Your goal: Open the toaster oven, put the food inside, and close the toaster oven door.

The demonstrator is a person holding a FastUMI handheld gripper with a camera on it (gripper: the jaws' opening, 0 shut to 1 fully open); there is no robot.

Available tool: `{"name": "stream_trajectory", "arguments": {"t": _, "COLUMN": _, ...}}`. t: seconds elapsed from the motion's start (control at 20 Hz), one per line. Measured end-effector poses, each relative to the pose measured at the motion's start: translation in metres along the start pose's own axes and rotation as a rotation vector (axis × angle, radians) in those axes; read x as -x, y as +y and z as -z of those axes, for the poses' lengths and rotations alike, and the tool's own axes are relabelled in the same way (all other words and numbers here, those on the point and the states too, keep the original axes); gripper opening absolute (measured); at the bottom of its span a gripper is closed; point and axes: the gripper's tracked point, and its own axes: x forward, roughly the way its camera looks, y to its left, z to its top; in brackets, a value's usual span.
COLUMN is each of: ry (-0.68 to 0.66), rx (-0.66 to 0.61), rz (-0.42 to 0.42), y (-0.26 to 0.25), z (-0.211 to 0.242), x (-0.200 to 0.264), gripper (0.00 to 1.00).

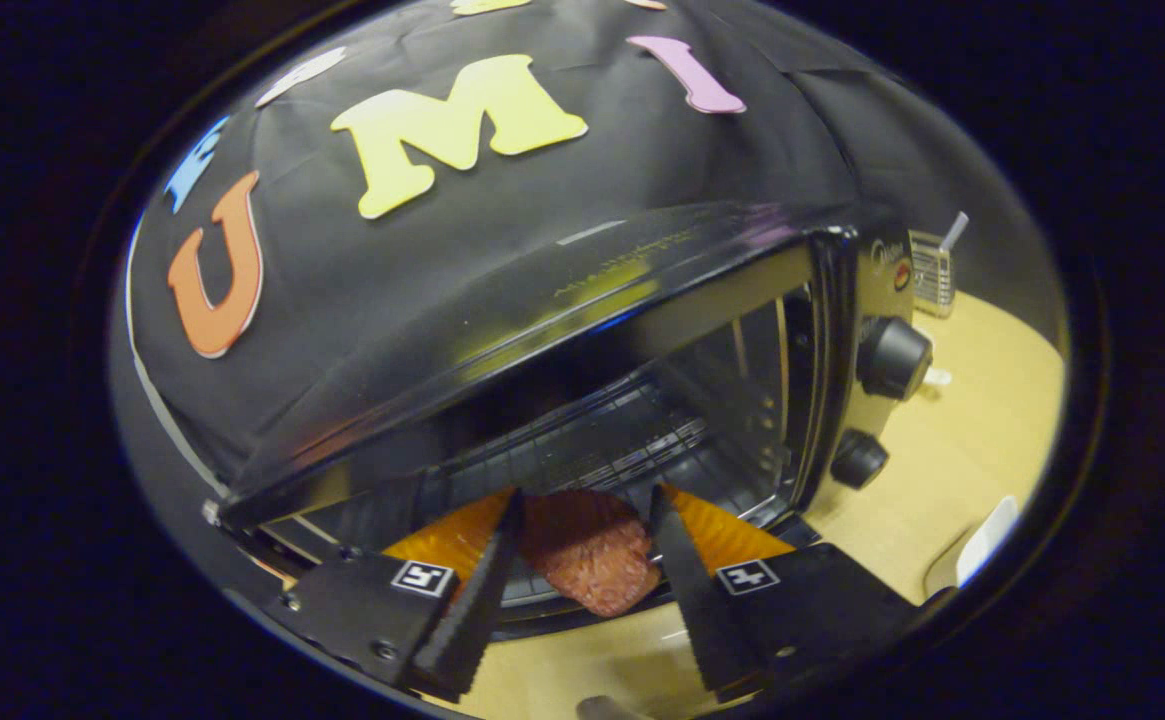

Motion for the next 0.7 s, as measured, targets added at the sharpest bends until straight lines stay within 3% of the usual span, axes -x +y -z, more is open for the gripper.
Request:
{"name": "stream_trajectory", "arguments": {"t": 0.25, "ry": 0.002, "rx": 0.112, "rz": -0.013, "y": 0.001, "z": -0.006, "x": 0.016, "gripper": 0.91}}
{"name": "stream_trajectory", "arguments": {"t": 0.7, "ry": 0.028, "rx": 0.264, "rz": -0.059, "y": -0.017, "z": -0.015, "x": 0.092, "gripper": 0.92}}
